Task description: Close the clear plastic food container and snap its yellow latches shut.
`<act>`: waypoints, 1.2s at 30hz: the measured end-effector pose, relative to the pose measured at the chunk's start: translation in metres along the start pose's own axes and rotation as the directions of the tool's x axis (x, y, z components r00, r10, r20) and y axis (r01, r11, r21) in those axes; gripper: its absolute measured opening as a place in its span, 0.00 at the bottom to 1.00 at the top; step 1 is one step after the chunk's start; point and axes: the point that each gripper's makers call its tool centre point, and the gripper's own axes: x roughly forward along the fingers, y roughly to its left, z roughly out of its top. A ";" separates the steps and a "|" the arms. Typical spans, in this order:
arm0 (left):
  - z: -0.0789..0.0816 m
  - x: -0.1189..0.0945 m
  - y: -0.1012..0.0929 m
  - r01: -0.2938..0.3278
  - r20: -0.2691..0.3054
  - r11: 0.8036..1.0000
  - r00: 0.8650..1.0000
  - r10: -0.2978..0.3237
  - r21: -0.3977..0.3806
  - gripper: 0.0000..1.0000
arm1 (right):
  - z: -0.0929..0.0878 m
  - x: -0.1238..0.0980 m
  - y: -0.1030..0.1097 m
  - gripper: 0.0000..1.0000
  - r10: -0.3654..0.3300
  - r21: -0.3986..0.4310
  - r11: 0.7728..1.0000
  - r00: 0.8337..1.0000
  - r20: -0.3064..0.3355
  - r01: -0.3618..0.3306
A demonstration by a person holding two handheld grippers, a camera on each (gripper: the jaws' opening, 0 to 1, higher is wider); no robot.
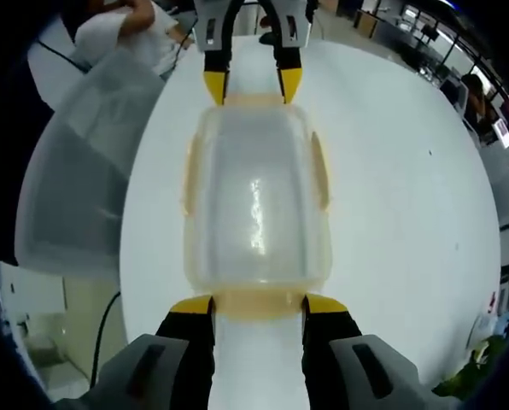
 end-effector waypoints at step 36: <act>0.013 0.018 0.001 0.015 -0.013 1.000 1.000 -0.015 -0.019 0.39 | -0.021 0.005 -0.004 0.39 0.005 0.006 1.000 1.000 -0.009 -0.005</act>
